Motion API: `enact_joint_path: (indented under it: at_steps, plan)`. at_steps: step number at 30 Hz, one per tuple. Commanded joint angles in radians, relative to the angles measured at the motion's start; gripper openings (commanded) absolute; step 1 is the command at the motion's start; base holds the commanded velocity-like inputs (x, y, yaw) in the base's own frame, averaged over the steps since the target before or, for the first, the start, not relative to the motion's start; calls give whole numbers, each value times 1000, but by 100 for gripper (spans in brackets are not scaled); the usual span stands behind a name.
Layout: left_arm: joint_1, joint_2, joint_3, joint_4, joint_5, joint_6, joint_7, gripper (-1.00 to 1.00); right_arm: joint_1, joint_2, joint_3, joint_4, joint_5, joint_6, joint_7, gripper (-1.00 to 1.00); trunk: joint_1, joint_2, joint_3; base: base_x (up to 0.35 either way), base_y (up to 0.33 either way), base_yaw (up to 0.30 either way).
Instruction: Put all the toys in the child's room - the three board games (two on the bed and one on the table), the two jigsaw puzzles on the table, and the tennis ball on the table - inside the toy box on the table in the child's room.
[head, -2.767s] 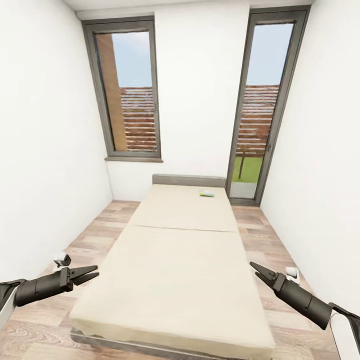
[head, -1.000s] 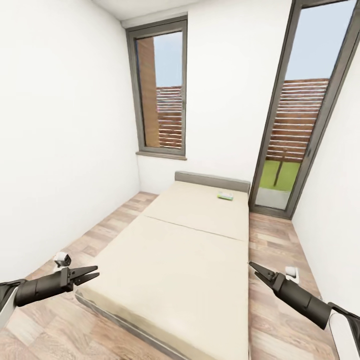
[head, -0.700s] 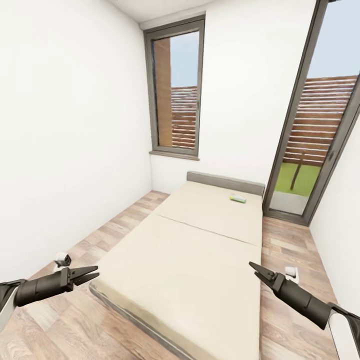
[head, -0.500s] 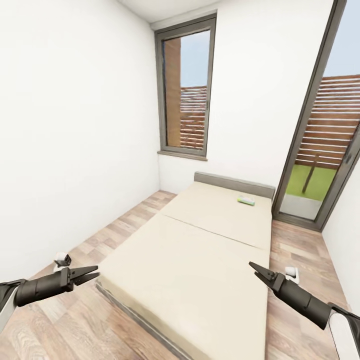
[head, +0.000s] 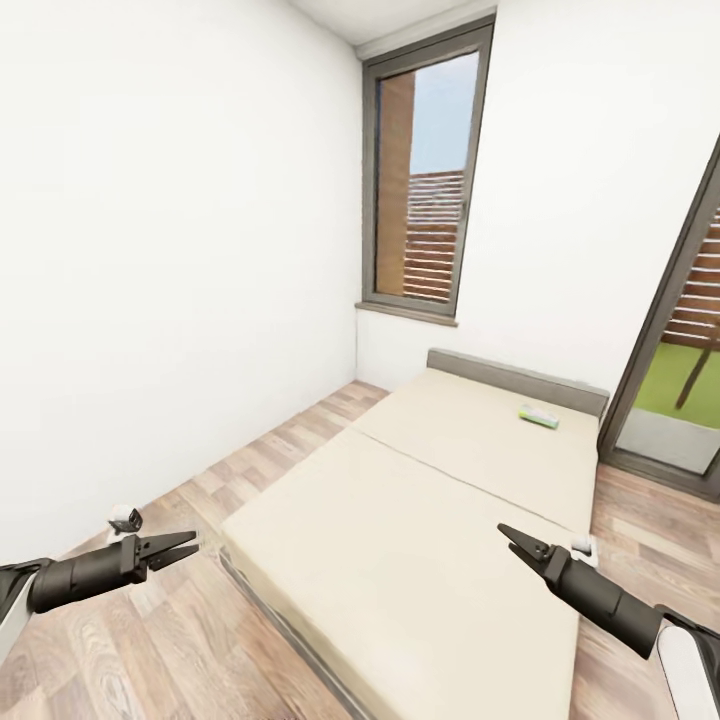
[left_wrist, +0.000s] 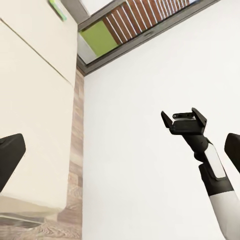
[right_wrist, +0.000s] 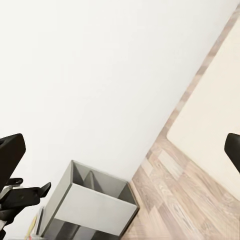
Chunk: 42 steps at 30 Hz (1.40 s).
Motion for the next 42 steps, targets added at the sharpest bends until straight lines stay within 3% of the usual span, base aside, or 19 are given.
enact_joint_path:
  at_steps: [1, 11, 25, 42]
  plan:
    - [-1, 0, 0, 0, 1, 10, -2, 100, -1, 0, -2, -1, 2, 4, 4, 100, 1, -2, -2, 19, -21, 292]
    - [-1, 1, 0, 0, 3, 12, -4, 100, -1, 2, 0, -1, 3, 4, 4, 100, 1, -2, -2, -7, -7, 292]
    - [-1, 1, 0, 0, 3, 12, -4, 100, -1, 0, 1, 0, 3, 4, 4, 100, 1, -2, -2, -208, -2, 292]
    - [-1, 1, 0, 0, 3, 12, -4, 100, -1, -1, 1, 0, 3, 4, 4, 100, 1, -2, -2, -93, -75, 292]
